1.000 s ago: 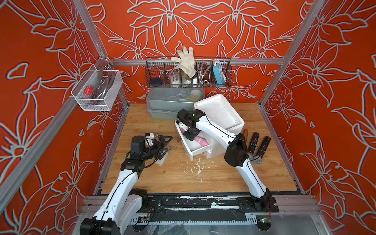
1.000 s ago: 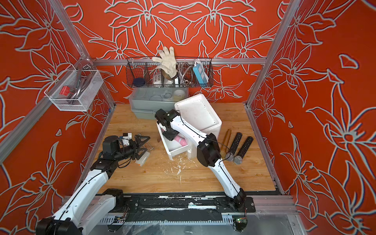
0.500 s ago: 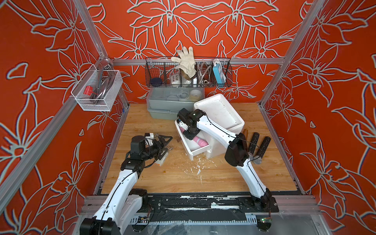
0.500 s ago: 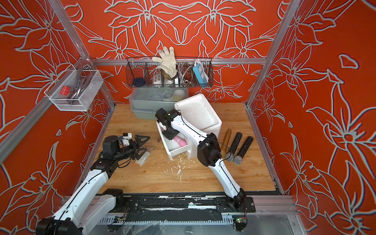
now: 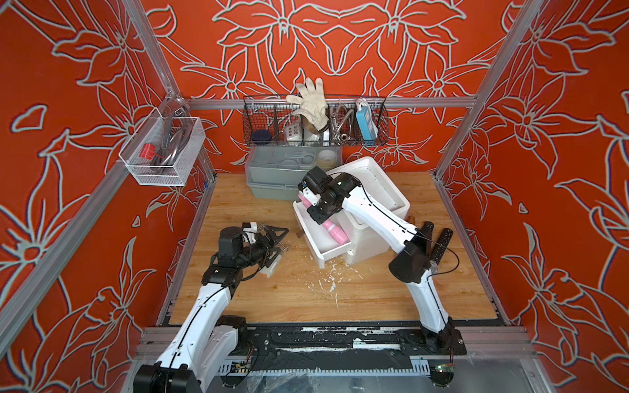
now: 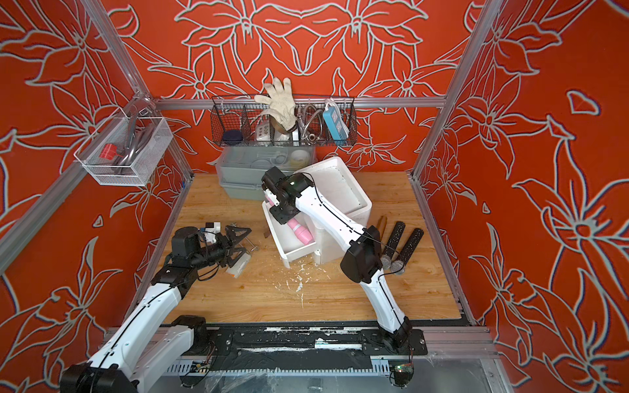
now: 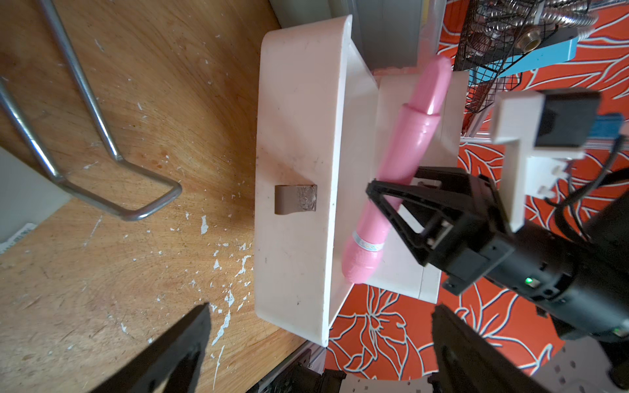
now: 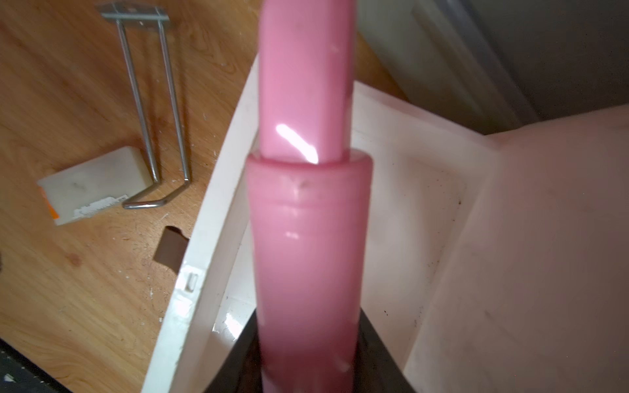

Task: Take the microphone out of the drawer
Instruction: Pick up the microphone from the drawer, then place the microphone at the center of the board.

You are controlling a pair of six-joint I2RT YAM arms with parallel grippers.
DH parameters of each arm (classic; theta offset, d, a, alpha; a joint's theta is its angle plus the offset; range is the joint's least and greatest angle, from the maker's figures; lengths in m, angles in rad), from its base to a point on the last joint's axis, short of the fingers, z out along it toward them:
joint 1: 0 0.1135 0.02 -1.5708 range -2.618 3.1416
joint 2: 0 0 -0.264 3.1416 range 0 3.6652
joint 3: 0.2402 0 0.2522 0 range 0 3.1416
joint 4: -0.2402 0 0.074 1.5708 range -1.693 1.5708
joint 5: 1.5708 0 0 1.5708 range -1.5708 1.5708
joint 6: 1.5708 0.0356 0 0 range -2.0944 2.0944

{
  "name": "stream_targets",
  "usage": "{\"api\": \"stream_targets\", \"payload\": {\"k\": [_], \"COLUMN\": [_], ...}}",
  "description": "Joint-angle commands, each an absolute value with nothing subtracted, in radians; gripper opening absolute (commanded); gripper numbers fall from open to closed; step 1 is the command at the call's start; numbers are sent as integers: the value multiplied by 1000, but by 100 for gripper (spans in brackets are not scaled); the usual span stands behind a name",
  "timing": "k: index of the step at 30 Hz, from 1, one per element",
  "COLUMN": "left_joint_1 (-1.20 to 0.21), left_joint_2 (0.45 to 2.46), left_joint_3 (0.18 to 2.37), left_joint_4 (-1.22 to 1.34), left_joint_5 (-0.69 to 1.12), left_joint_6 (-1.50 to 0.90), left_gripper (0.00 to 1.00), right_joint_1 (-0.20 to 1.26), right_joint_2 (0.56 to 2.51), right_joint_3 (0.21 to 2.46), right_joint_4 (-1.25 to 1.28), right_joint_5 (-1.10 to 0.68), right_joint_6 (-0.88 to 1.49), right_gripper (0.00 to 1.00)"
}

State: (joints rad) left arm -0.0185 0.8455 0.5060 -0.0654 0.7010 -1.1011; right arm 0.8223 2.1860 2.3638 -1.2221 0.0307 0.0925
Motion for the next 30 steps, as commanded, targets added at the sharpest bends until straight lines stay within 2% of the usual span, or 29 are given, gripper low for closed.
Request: {"api": "stream_targets", "payload": {"k": [1, 15, 24, 30], "left_joint_1": [-13, -14, -17, -26], "left_joint_2": [841, 834, 830, 829], "left_joint_3": [506, 497, 505, 518], "left_joint_4": [-41, -32, -36, -48], "left_joint_5": [712, 721, 733, 735], "left_joint_6": [-1099, -1107, -1089, -1075], "left_gripper": [100, 100, 100, 100], "right_joint_1": [806, 803, 755, 643], "right_joint_2": [2102, 1821, 1624, 1447], "right_joint_3": [2400, 2247, 2138, 1988], "right_joint_4": [-1215, -956, -892, -849], "right_joint_5": [47, 18, 163, 238], "right_joint_6": [115, 184, 190, 177], "right_gripper": [11, 3, 3, 3]}}
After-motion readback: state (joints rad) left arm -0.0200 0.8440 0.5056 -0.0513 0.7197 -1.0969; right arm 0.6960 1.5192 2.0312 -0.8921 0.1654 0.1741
